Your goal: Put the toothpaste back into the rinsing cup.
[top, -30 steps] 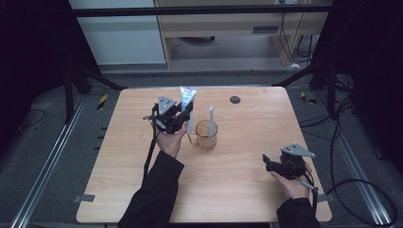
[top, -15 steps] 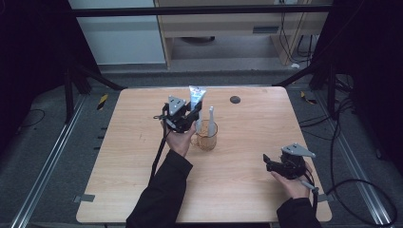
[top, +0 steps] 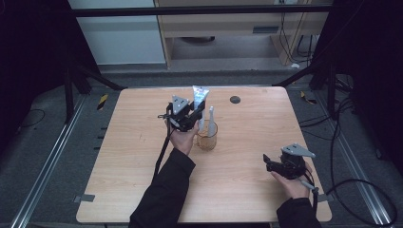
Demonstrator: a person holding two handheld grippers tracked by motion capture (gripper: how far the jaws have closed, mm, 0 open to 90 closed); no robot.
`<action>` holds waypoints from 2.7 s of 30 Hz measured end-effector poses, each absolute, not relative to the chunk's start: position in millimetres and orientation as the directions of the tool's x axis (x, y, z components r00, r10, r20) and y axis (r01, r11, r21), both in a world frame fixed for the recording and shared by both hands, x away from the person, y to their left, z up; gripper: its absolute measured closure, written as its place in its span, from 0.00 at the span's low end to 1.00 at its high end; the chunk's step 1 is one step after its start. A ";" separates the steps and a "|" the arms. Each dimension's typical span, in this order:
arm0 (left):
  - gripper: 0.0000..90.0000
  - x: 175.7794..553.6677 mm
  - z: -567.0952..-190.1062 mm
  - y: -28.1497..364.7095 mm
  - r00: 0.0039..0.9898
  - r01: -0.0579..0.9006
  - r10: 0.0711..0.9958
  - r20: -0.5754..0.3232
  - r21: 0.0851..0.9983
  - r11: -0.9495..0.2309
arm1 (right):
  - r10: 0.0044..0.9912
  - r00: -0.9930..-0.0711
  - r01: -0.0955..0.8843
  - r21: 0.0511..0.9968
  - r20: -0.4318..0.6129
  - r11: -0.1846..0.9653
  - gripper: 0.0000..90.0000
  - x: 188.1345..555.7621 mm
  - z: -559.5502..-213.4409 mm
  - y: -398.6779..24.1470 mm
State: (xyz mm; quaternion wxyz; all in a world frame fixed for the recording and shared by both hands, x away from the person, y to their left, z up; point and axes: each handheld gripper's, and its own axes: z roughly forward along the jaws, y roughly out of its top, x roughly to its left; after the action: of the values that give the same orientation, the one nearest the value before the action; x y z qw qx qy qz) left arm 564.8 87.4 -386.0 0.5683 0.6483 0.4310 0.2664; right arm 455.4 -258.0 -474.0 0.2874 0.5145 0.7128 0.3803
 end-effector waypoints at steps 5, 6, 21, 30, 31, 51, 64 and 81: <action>0.76 567.7 -388.7 84.8 0.499 0.257 0.854 -0.150 0.966 0.020 | 0.952 -0.306 0.515 0.837 -0.019 0.183 0.25 455.5 -474.5 -258.0; 0.76 568.3 -389.4 84.2 0.500 0.257 0.853 -0.152 0.966 0.022 | 0.952 -0.305 0.515 0.837 -0.019 0.182 0.25 455.5 -474.5 -258.2; 0.76 572.7 -398.0 78.7 0.518 0.268 0.841 -0.156 0.963 0.014 | 0.952 -0.306 0.514 0.837 -0.024 0.186 0.26 455.6 -475.0 -258.8; 0.76 574.4 -409.6 76.9 0.525 0.280 0.838 -0.148 0.960 -0.005 | 0.952 -0.306 0.513 0.838 -0.025 0.188 0.26 455.5 -474.9 -258.8; 0.76 574.3 -410.5 77.0 0.527 0.280 0.838 -0.144 0.960 -0.011 | 0.951 -0.307 0.513 0.838 -0.026 0.188 0.26 455.5 -474.9 -258.9; 0.74 572.0 -426.2 74.0 0.564 0.323 0.817 -0.119 0.943 -0.085 | 0.951 -0.310 0.515 0.836 -0.022 0.187 0.25 455.7 -474.7 -258.2; 0.66 566.0 -438.0 83.1 0.571 0.369 0.816 -0.087 0.916 -0.161 | 0.950 -0.312 0.513 0.837 -0.023 0.189 0.25 455.7 -473.9 -256.1; 0.50 541.6 -415.8 102.8 0.583 0.287 0.810 -0.058 0.948 -0.139 | 0.950 -0.310 0.513 0.838 -0.023 0.188 0.25 455.6 -473.4 -255.8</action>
State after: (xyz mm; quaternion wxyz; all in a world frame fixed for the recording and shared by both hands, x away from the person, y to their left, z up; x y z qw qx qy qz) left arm 541.6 102.8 -415.8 0.5316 0.7133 0.3847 0.2460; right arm 455.6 -255.8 -473.4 0.2881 0.5117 0.7148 0.3798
